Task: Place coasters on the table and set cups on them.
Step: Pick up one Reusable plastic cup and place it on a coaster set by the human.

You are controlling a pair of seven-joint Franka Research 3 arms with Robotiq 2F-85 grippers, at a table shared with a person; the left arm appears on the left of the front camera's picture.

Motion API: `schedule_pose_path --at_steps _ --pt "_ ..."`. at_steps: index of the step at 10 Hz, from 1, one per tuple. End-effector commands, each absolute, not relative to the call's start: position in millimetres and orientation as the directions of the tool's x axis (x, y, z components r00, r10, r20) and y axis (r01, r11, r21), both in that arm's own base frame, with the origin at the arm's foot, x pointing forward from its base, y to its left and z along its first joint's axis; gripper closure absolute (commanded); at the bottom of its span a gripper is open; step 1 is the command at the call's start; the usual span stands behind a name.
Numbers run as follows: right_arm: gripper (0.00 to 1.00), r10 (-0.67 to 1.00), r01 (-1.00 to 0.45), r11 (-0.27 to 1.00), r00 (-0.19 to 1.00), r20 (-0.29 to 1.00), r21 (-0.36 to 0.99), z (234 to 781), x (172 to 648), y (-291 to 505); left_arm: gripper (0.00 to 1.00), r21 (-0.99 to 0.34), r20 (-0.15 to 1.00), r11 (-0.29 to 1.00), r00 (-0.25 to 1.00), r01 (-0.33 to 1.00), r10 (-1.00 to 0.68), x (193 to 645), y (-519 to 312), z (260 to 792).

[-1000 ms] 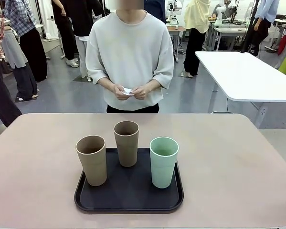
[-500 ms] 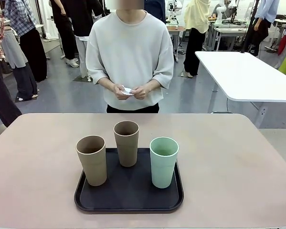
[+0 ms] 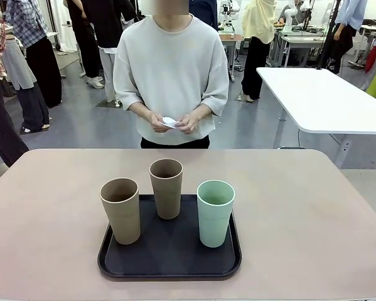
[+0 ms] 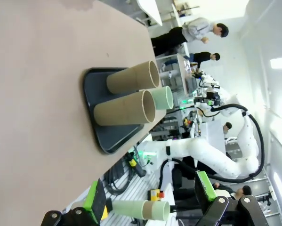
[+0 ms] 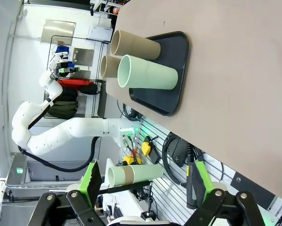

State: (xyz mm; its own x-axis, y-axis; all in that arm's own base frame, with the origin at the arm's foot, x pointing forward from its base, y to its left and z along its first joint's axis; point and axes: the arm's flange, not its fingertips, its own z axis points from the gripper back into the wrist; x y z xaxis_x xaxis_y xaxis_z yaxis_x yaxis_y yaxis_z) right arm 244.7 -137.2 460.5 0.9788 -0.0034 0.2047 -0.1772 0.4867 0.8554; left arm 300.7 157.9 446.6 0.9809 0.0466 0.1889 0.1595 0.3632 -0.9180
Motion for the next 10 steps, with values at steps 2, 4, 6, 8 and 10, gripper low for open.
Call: schedule_pose_path --at_steps 2,4,6,8,10 --pt "0.00 0.001 -0.195 0.472 0.975 0.221 0.860 460.3 246.1 -136.6 0.00 -0.921 0.199 0.351 0.979 0.170 0.050 299.7 160.4 445.8" --pt "0.00 0.001 -0.195 0.472 0.975 0.221 0.860 460.3 246.1 -136.6 0.00 -0.921 0.199 0.351 0.979 0.170 0.050 299.7 160.4 445.8" --pt "0.00 0.001 -0.195 0.472 0.975 0.221 0.860 460.3 246.1 -136.6 0.00 -0.921 0.199 0.351 0.979 0.170 0.050 299.7 160.4 445.8" --pt "0.00 0.001 -0.195 0.472 0.975 0.221 0.860 460.3 246.1 -136.6 0.00 -0.921 0.199 0.351 0.979 0.170 0.050 299.7 160.4 445.8" --pt "0.00 0.001 -0.195 0.472 0.975 0.221 0.860 460.3 246.1 -136.6 0.00 -0.921 0.199 0.351 0.979 0.170 0.050 299.7 160.4 445.8"
